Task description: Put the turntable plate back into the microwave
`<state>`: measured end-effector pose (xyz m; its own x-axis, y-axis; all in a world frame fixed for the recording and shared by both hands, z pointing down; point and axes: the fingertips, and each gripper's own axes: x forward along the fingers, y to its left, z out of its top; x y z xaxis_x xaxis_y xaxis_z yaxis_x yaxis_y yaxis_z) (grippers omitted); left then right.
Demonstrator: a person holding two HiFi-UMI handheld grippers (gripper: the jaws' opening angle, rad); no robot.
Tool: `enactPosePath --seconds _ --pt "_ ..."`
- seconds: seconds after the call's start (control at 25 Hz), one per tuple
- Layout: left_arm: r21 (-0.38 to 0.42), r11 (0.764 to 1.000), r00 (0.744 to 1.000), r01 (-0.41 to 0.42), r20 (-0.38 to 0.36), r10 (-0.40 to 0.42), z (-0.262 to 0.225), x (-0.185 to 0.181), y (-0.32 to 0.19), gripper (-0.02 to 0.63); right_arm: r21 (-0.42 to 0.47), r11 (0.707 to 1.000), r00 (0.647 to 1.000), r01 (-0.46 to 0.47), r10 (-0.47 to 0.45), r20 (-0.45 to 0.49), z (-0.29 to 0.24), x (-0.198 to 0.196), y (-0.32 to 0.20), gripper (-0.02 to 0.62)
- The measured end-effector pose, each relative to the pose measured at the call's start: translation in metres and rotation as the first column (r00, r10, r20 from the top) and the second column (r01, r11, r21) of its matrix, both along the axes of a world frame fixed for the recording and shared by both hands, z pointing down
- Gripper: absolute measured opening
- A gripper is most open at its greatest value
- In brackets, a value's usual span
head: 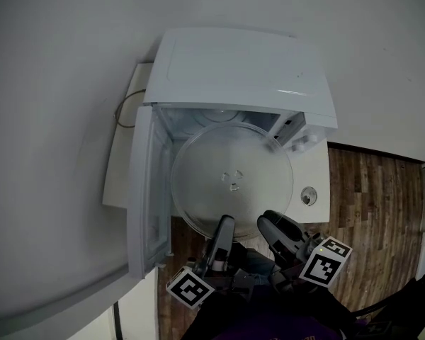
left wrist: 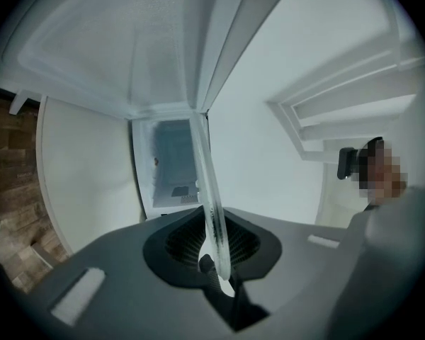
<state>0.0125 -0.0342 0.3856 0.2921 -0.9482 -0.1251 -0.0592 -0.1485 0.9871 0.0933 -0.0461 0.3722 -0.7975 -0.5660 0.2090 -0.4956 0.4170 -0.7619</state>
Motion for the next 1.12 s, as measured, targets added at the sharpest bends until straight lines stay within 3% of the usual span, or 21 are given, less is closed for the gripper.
enactPosePath --seconds 0.12,0.4,0.64,0.84,1.0,1.12 --pt "-0.015 1.0 0.999 0.01 -0.049 -0.011 0.008 -0.003 -0.006 0.041 -0.008 1.0 1.0 0.01 -0.01 -0.021 0.009 -0.003 -0.005 0.133" --pt "-0.035 0.999 0.996 0.026 -0.082 -0.029 0.028 -0.006 -0.028 0.038 -0.033 0.999 0.998 0.027 -0.029 -0.063 0.035 -0.005 -0.022 0.153" --pt "-0.041 0.998 0.986 0.049 -0.155 -0.055 0.037 -0.006 -0.045 0.04 0.007 0.999 0.992 0.054 -0.053 -0.117 0.037 -0.003 -0.037 0.167" --pt "-0.021 0.998 0.989 0.054 -0.134 -0.056 0.042 -0.011 -0.061 0.039 0.06 0.996 0.977 0.069 -0.055 -0.208 0.039 0.001 -0.041 0.17" --pt "-0.021 0.997 0.983 0.073 -0.168 -0.076 0.048 -0.016 -0.075 0.043 0.026 0.995 0.959 0.093 -0.082 -0.273 0.051 0.009 -0.037 0.17" --pt "-0.009 0.996 0.984 0.091 -0.154 -0.091 0.051 -0.025 -0.087 0.04 0.043 0.993 0.944 0.113 -0.094 -0.317 0.051 0.012 -0.036 0.169"
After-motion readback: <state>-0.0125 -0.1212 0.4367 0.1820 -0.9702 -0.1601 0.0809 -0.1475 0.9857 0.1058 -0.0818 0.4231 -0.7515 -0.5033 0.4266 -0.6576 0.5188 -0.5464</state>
